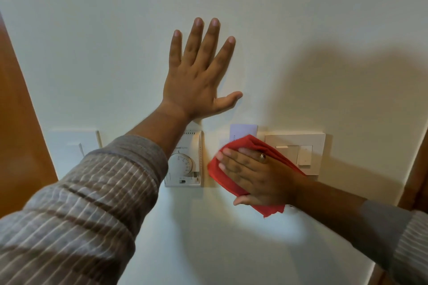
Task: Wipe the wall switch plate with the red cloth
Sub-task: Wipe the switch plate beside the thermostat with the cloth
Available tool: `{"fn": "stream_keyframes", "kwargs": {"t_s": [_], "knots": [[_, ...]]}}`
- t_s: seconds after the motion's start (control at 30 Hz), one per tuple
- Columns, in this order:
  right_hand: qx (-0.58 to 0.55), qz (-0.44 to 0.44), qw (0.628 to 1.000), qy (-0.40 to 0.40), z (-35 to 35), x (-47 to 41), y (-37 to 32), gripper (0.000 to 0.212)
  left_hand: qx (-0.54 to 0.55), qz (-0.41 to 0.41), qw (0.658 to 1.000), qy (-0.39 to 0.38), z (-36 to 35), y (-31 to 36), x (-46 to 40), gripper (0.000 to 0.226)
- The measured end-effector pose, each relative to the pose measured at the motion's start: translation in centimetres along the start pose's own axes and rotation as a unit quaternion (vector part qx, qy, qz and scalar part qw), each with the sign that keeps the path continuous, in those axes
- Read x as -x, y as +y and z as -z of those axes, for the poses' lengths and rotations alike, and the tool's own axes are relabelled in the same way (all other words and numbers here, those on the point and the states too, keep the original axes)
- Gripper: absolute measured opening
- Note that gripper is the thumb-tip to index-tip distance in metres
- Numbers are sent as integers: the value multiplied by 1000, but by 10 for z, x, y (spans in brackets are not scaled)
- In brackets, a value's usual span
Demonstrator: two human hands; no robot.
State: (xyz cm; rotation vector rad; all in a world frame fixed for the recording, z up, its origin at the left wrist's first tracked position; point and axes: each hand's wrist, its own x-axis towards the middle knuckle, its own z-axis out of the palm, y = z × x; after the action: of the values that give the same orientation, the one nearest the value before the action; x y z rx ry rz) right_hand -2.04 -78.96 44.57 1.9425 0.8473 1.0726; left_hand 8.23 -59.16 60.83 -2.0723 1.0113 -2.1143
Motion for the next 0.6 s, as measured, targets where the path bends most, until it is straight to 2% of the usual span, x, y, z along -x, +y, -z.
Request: {"fn": "stream_keyframes", "kwargs": {"t_s": [0.13,0.37,0.53,0.6], "knots": [[25,0,1000,9,-3,-18,0,83,2,-6,1000,-1,-2,-1,2,100],[15,-40,999,34,-2,-4,-8,86,10,-6,1000,-3,-1,-3,2,102],[-5,-188,979,84,-3,-16,-14,85,3,-2,1000,0,-1,-2,2,103],[18,-187,979,80,-7,-17,-17,83,7,-5,1000,-1,-1,-1,1,102]]}}
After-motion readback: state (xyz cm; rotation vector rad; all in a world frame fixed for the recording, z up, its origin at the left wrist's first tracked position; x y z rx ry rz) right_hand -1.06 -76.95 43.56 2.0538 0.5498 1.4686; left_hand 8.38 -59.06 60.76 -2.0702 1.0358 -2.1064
